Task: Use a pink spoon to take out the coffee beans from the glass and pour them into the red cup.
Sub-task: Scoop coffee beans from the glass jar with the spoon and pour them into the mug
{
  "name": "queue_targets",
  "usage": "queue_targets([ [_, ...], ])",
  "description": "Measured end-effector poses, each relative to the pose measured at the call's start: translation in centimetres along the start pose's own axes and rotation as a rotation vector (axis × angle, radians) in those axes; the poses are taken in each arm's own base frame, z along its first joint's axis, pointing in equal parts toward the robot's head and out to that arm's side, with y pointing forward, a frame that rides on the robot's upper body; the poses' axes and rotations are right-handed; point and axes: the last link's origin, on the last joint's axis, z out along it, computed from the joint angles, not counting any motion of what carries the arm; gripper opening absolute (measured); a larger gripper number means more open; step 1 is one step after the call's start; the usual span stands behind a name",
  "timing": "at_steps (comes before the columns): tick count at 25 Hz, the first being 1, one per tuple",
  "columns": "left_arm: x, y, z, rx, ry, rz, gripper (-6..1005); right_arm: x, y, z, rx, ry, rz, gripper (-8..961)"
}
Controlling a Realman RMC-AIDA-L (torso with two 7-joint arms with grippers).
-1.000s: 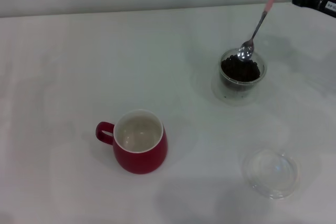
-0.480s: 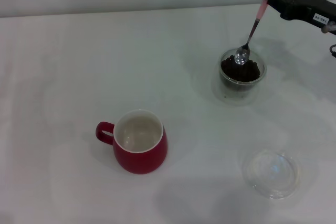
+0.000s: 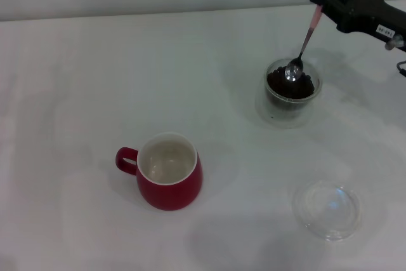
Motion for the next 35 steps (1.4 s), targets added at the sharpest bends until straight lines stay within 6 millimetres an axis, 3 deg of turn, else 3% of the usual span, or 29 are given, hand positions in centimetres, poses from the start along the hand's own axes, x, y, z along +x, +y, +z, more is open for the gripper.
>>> queue_targets([
  [12,0.1,0.0,0.1,-0.001,0.002,0.002,757,1.2,0.3,-0.6,0.010,0.012,0.038,152],
  [35,0.1,-0.1,0.0,0.000,0.003,0.003,758,2.5,0.1,-1.7,0.052,0.016,0.293,152],
])
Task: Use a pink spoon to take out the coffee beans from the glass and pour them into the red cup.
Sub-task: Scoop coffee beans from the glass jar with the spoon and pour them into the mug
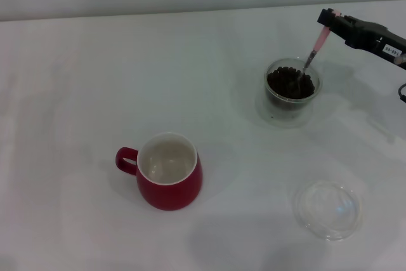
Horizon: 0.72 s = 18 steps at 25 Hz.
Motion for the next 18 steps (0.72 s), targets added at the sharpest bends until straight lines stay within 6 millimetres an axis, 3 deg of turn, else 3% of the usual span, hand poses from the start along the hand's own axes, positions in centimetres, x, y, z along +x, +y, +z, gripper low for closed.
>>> queue_targets([
  [18,0.01,0.18,-0.01,-0.006,0.003,-0.001,757,0.32,-0.96,0.09,0.070,0.007,0.169,152],
])
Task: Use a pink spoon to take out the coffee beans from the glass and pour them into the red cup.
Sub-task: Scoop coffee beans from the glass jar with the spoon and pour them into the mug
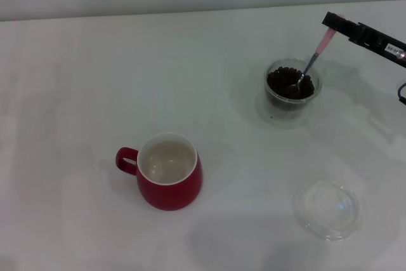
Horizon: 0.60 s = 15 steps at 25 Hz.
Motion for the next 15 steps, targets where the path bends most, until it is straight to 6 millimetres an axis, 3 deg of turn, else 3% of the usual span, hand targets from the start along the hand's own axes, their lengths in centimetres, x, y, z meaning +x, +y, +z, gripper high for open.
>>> queue_targets([
  [15,0.01,0.20,0.08,-0.003,0.003,-0.006,757,-0.16,-0.50,0.16,0.036,0.004,0.090,152],
])
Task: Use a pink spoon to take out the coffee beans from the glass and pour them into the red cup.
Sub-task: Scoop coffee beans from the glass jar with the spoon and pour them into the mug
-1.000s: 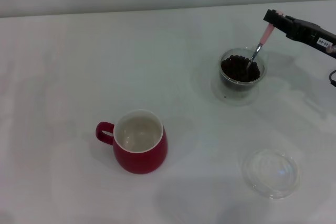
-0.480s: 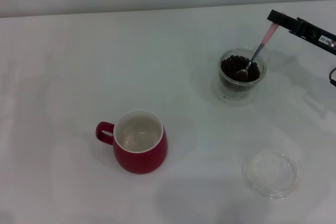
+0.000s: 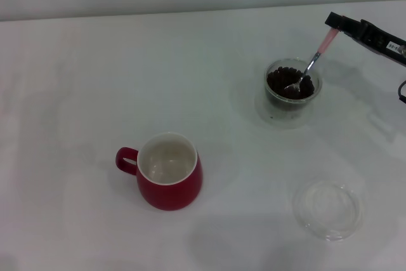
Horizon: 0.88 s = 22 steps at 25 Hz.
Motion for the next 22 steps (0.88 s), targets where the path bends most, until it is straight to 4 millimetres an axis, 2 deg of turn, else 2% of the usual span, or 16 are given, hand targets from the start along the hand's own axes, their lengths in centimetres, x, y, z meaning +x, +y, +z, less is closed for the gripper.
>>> queue_targets([
  [22,-0.02,0.27,0.08,-0.005,0.002,-0.005,757,0.39,-1.05,0.03,0.075,-0.001,0.136,152],
])
